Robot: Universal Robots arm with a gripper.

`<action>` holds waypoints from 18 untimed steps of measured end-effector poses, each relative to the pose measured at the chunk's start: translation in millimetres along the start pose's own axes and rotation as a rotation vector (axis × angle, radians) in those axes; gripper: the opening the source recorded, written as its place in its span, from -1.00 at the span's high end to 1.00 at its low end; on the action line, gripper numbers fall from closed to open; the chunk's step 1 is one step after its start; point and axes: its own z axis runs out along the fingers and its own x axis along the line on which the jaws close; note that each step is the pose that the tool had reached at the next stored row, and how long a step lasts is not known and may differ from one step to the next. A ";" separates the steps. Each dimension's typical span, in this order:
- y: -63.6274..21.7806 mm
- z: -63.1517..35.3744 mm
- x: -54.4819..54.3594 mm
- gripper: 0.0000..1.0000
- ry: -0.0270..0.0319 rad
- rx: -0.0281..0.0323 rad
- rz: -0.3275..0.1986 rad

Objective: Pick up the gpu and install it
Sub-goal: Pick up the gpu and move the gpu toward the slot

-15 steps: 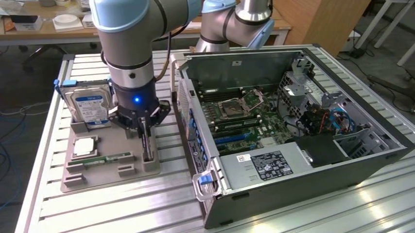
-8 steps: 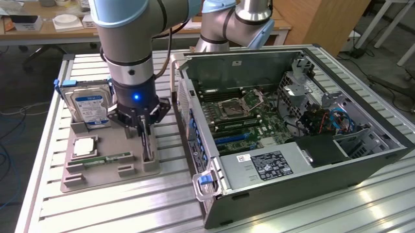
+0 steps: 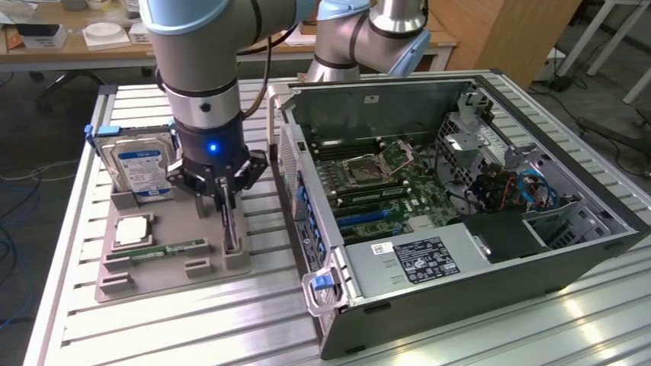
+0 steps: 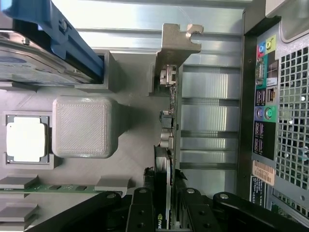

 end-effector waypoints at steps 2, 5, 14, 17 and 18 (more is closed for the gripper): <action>0.1 -1.9 0.0 0.48 0.0000 0.0000 0.000; 0.2 -4.9 -0.1 0.48 0.0000 0.0000 0.000; 0.6 -13.6 -0.2 0.48 -0.0001 -0.0001 0.000; 0.7 -16.6 -0.2 0.48 0.0000 -0.0002 0.000; 0.7 -17.5 -0.2 0.48 0.0000 -0.0001 0.000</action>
